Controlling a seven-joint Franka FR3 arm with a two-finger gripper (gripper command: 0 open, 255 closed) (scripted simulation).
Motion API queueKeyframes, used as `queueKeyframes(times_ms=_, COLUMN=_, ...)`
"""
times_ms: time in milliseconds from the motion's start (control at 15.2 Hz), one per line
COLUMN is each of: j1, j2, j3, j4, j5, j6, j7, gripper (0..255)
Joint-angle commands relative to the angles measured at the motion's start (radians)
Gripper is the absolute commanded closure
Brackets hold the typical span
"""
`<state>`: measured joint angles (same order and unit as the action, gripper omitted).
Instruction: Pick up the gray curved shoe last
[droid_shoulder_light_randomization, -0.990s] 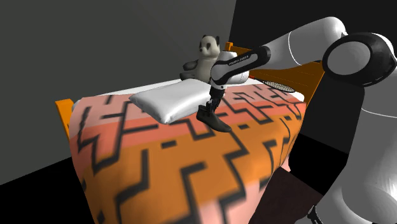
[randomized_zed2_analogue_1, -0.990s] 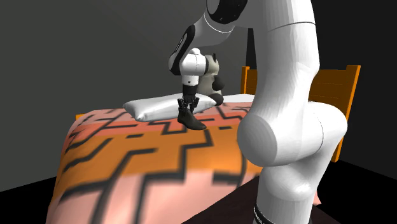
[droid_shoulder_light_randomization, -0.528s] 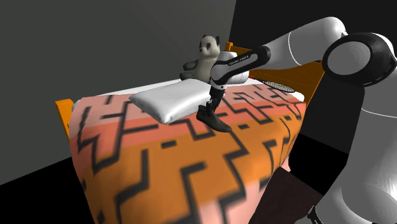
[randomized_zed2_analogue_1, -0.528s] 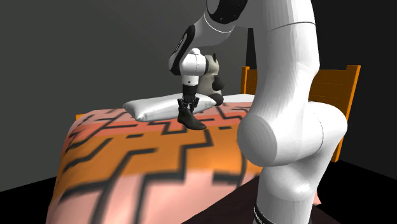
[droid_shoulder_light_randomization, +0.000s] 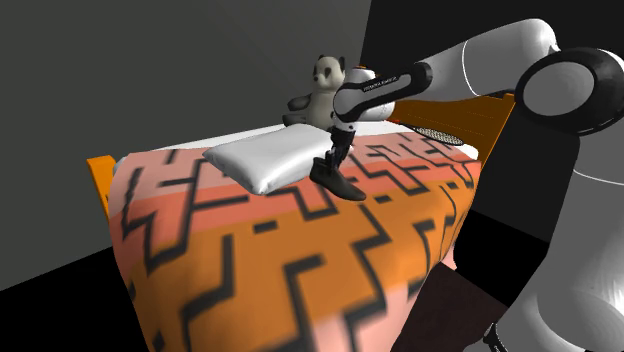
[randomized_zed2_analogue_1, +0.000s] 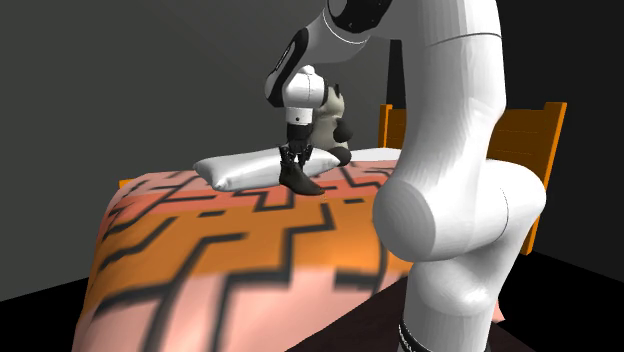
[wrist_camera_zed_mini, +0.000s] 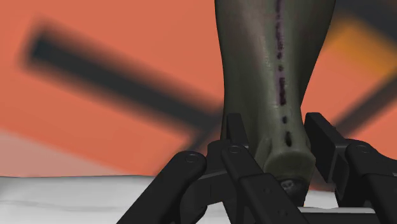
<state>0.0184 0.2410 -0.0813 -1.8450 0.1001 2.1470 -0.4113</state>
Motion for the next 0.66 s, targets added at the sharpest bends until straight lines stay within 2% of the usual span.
queueKeyframes(times_ms=0, j1=0.001, j2=-0.011, j3=0.000, j4=0.013, j5=-0.002, j6=-0.023, j7=0.003, gripper=255)
queueKeyframes(times_ms=594, j1=0.001, j2=-0.038, j3=-0.002, j4=0.073, j5=-0.009, j6=-0.111, j7=0.011, gripper=255)
